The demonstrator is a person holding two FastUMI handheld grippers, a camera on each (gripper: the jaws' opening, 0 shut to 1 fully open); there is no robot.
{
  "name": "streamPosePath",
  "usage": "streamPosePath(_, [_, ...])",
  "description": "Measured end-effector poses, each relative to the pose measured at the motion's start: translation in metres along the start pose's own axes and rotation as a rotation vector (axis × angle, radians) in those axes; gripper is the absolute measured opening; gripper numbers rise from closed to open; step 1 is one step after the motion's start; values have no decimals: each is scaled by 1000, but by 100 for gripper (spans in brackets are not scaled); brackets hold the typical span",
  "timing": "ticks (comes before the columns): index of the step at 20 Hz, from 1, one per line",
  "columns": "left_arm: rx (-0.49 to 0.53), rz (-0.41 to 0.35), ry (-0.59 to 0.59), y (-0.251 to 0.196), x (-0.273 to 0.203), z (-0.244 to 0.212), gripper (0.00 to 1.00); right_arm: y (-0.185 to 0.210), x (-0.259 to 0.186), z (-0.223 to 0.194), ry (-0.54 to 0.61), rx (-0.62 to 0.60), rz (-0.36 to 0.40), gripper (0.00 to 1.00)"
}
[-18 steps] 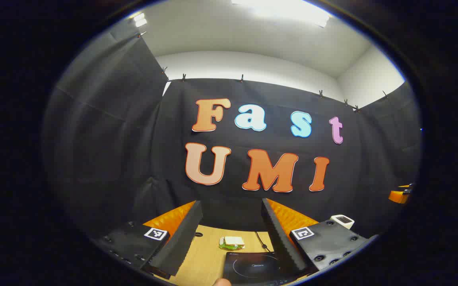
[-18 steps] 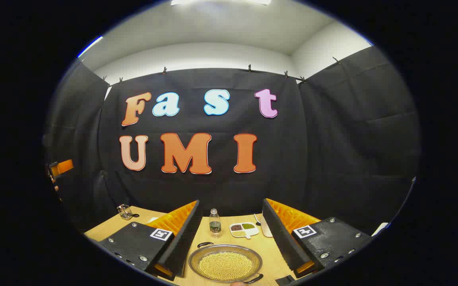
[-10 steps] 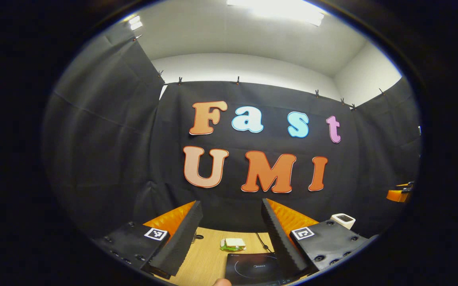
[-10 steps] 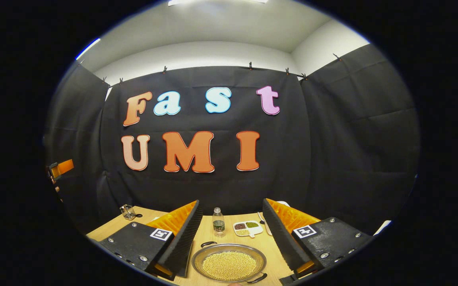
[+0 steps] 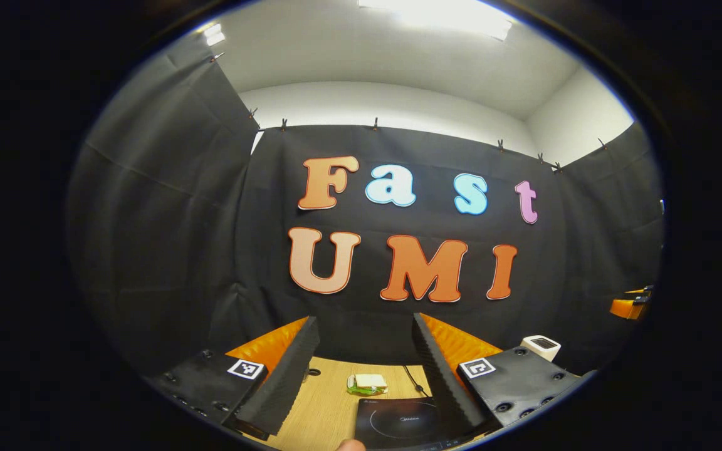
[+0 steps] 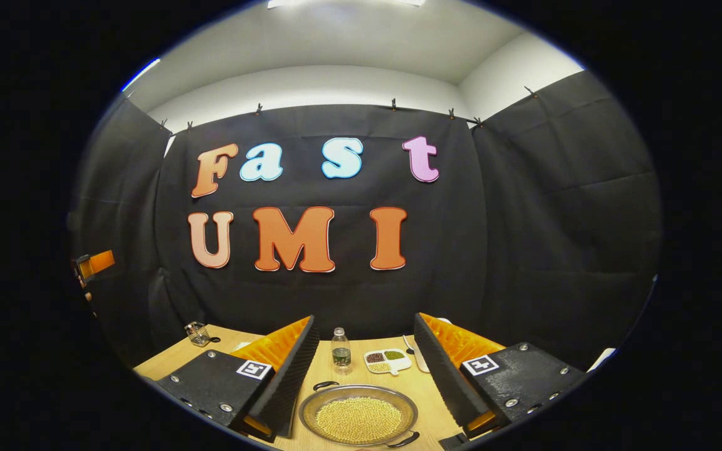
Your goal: First push the handle of the pot to place it horizontally, then grasp the pot with both hands and set it on the induction cooktop.
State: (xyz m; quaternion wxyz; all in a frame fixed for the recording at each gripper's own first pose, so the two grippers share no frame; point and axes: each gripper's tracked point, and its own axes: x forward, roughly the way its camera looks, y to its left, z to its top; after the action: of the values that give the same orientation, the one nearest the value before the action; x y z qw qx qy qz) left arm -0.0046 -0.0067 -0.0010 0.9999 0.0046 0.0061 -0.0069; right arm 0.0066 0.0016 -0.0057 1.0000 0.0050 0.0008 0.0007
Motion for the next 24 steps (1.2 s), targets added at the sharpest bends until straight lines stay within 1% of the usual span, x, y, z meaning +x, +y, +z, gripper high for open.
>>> streamPosePath(1, [-2,-1,2,0,0,0,97,0,-1,-2,-1,0,1,95])
streamPosePath(4, [-4,8,-1,1,-1,2,97,2,-3,-5,3,14,22,94])
streamPosePath(5, [-2,11,-3,0,-1,3,97,3,-3,-7,4,25,31,95])
streamPosePath(6, [-1,11,-5,0,-2,3,98,4,-4,-7,1,28,40,89])
streamPosePath(8, [-2,8,-6,0,-2,4,98,2,-5,-6,-7,25,39,69])
streamPosePath(9, [0,7,-4,0,-2,4,97,0,-6,-7,-7,22,37,64])
streamPosePath(11, [6,2,-2,0,-2,4,97,3,-7,-13,0,25,49,43])
streamPosePath(12, [8,-1,-2,0,-2,5,97,4,-6,-16,8,26,56,41])
streamPosePath(13, [9,-3,-4,0,-3,5,97,3,-6,-20,15,27,56,36])
streamPosePath(14, [10,-7,-7,0,-2,6,97,0,-7,-24,22,25,50,20])
streamPosePath(15, [10,-9,-8,0,-2,6,97,-1,-8,-28,27,20,45,16])
streamPosePath(16, [11,-12,-8,0,-3,6,97,-2,-7,-33,34,15,42,8])
streamPosePath(18, [15,-11,-7,0,-3,6,97,-1,-8,-44,56,21,45,1])
streamPosePath(19, [13,-13,-5,-1,-3,5,97,0,-9,-51,70,24,52,0])
streamPosePath(24, [4,-17,8,-1,-3,3,97,2,-13,-90,153,28,71,0])
